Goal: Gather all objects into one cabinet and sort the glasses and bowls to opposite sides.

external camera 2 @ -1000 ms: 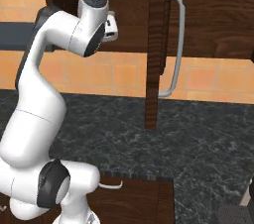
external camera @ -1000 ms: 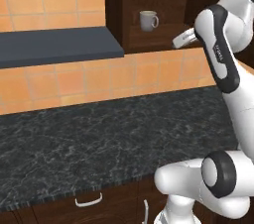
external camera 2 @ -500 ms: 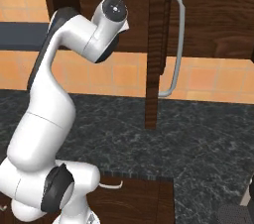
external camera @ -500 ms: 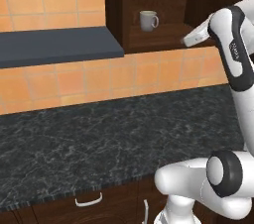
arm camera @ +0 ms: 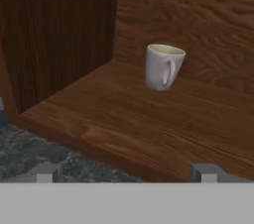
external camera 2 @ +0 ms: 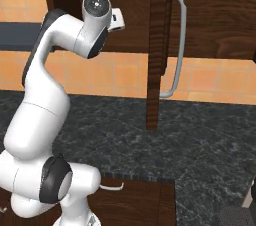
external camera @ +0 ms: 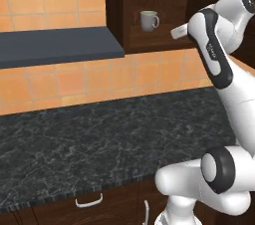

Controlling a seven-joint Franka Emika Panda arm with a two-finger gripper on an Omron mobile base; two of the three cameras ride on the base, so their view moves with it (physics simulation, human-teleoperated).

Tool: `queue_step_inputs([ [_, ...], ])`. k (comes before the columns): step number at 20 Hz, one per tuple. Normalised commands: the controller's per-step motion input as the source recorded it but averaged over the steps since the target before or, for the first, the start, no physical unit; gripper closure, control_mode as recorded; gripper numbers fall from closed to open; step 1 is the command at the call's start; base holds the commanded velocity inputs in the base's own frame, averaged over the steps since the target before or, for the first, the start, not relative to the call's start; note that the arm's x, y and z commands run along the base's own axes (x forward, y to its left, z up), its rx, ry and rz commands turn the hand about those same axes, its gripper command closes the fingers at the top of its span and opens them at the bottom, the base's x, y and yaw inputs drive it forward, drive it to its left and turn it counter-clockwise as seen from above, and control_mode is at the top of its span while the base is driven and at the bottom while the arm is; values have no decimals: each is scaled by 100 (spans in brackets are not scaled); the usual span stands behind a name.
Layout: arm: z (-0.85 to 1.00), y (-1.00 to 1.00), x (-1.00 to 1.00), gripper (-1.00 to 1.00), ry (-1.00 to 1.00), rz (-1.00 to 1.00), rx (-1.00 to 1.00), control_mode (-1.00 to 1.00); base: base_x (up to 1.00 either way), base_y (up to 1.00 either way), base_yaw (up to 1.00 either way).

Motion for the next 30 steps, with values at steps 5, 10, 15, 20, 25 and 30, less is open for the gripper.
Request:
queue_step_inputs([
  [5,28,0,67,-100,0,-5,12,-100,0,0,0],
  [10,0,0,3,-100,1,0,0,-100,0,0,0],
  [15,-14,2,10,-100,0,0,0,-100,0,0,0],
  [20,-15,10,29,-100,0,0,0,-100,0,0,0],
  [25,0,5,48,-100,-1,0,0,-100,0,0,0],
  [30,0,2,41,-100,0,-1,0,-100,0,0,0],
])
